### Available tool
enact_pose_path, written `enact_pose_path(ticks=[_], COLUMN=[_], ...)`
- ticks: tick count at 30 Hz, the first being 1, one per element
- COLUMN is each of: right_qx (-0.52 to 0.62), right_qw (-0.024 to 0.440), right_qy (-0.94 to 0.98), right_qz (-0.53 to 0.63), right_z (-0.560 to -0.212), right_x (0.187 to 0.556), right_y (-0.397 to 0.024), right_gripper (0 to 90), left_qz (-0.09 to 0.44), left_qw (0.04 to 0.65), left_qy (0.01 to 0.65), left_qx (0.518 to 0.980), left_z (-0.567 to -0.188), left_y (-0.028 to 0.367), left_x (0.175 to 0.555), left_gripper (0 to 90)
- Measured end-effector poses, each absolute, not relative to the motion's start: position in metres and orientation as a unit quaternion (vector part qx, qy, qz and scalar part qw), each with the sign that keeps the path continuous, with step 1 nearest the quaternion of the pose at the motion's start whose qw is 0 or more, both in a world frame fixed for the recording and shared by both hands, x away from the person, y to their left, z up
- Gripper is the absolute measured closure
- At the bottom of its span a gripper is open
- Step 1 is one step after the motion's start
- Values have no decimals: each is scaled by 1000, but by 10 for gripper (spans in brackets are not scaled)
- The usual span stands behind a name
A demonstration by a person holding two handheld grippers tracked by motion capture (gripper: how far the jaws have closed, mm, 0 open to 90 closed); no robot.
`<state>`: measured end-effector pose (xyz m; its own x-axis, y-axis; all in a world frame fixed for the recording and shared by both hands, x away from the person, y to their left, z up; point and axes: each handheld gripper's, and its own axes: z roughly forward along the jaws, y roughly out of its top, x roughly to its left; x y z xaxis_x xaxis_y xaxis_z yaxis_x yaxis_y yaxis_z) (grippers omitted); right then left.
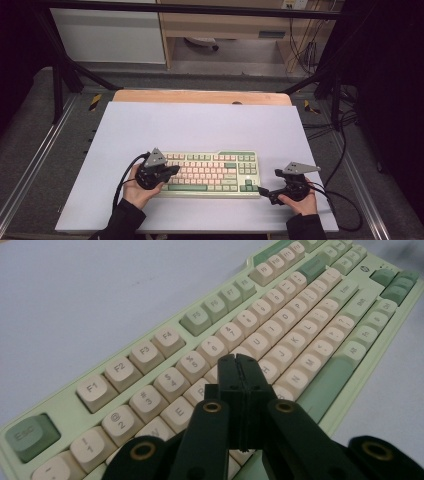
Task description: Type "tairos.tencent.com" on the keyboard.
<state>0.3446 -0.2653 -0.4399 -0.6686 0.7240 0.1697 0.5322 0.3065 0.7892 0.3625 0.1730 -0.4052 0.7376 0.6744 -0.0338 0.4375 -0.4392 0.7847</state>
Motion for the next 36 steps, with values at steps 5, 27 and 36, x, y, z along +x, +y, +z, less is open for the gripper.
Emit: enact_pose_path(ticks=[5,27,36], right_qx=[392,391,391], right_qw=[110,110,111], right_qy=[801,803,802], right_qz=[439,437,438], right_z=[-440,-441,-441], right_x=[345,345,345], right_y=[-265,-264,-264], right_gripper=[5,5,5], left_qz=[149,154,153], left_qw=[409,384,383], left_qy=[336,370,366], left_qx=[835,832,834], left_z=[-405,-426,-430], left_y=[183,215,211], left_x=[358,360,360], left_gripper=[898,899,899])
